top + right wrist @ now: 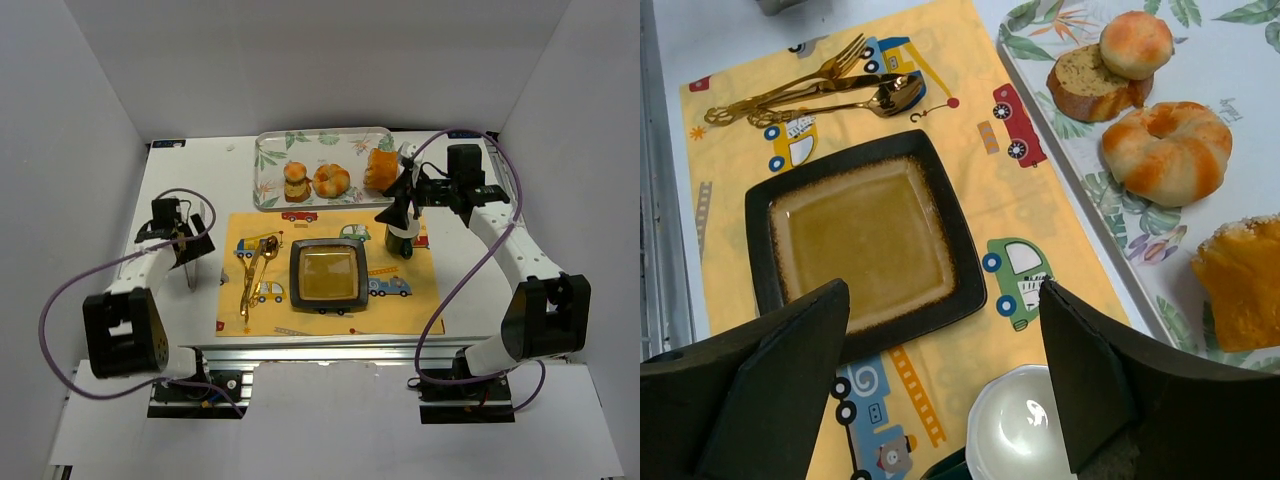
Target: Place the bread
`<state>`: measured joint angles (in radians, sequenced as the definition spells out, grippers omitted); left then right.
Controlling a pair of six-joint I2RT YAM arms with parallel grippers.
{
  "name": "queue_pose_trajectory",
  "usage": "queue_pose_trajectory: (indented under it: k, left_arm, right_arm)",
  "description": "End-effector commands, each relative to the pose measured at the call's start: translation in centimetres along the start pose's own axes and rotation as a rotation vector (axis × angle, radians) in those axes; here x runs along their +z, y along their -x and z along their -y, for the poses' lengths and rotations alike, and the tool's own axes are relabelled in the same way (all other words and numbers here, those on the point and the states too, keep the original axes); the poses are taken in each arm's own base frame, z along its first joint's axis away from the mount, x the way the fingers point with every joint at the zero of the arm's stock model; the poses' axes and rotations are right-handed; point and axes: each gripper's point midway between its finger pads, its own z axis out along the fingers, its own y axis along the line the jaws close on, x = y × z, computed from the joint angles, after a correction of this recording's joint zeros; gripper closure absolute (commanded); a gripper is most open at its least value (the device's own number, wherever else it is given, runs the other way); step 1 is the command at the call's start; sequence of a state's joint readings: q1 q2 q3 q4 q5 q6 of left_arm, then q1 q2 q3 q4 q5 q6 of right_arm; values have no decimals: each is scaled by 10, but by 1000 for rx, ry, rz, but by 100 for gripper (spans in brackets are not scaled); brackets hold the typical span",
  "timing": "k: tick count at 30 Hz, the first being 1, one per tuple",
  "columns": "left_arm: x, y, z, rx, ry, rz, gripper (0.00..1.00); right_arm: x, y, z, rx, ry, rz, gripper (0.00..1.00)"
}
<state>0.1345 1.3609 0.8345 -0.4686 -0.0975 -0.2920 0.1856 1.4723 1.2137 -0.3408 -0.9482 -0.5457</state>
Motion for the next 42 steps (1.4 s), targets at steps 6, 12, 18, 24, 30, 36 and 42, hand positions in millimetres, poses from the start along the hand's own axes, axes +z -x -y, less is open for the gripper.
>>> queue_pose_trajectory:
  k: [6,12,18,24,30,36,42]
  left_arm:
    - [42,9,-10,229,57,-60,7]
    - [62,8,-3,227,-1,-42,20]
    - [81,-19,-11,182,-32,-101,62]
    - [55,16,6,130,-107,35,86]
    - [-24,92,100,25,-466,221,85]
    - [-73,86,216,-44,-767,166,73]
    - [-99,66,310,-11,-951,77,64]
  right_arm:
    - [-1,13,-3,-36,3,46,18]
    - [-6,11,-3,-52,-16,40,18]
    - [-13,13,-1,-58,-39,46,18]
    - [-25,18,7,-59,-79,57,18]
    - [-44,34,27,-38,-152,106,18]
    - [-57,41,43,2,-194,140,18]
    - [-76,48,58,51,-229,185,17]
